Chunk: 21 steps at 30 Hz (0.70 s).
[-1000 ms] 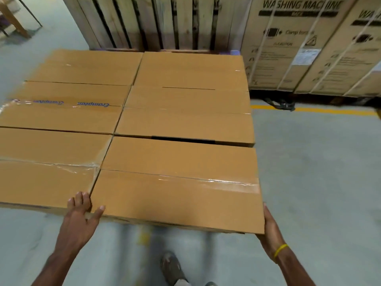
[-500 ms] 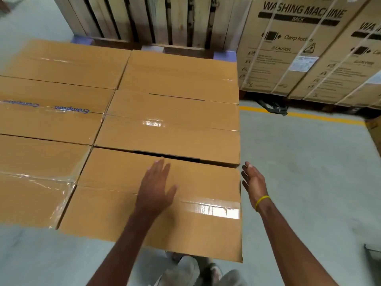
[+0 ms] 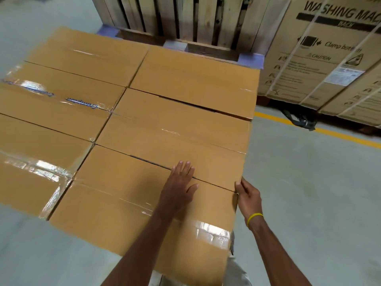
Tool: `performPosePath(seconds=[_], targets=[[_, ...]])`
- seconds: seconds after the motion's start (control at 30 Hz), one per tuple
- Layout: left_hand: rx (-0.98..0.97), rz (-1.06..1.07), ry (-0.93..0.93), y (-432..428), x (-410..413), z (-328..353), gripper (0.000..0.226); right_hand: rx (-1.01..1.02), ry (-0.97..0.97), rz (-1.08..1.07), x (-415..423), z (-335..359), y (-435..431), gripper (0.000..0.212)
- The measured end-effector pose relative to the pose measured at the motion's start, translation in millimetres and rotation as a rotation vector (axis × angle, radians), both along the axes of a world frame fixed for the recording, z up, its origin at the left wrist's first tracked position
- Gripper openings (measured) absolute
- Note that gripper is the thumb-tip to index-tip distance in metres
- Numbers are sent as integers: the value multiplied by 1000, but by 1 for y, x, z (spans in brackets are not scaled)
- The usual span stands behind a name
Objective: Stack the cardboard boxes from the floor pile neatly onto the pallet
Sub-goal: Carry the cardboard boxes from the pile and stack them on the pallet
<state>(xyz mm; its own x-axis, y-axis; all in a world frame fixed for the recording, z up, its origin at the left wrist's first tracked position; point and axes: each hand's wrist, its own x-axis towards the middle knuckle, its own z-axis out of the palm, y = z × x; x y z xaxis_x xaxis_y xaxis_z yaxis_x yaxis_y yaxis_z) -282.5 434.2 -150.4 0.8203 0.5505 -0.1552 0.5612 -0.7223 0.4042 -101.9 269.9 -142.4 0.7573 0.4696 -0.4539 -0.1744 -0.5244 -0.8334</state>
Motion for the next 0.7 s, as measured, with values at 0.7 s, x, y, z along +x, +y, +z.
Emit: performPosePath(seconds=[0.7], targets=[[140,233,-22,166,58,67,65,57,-140,-167,141,30,123,39]])
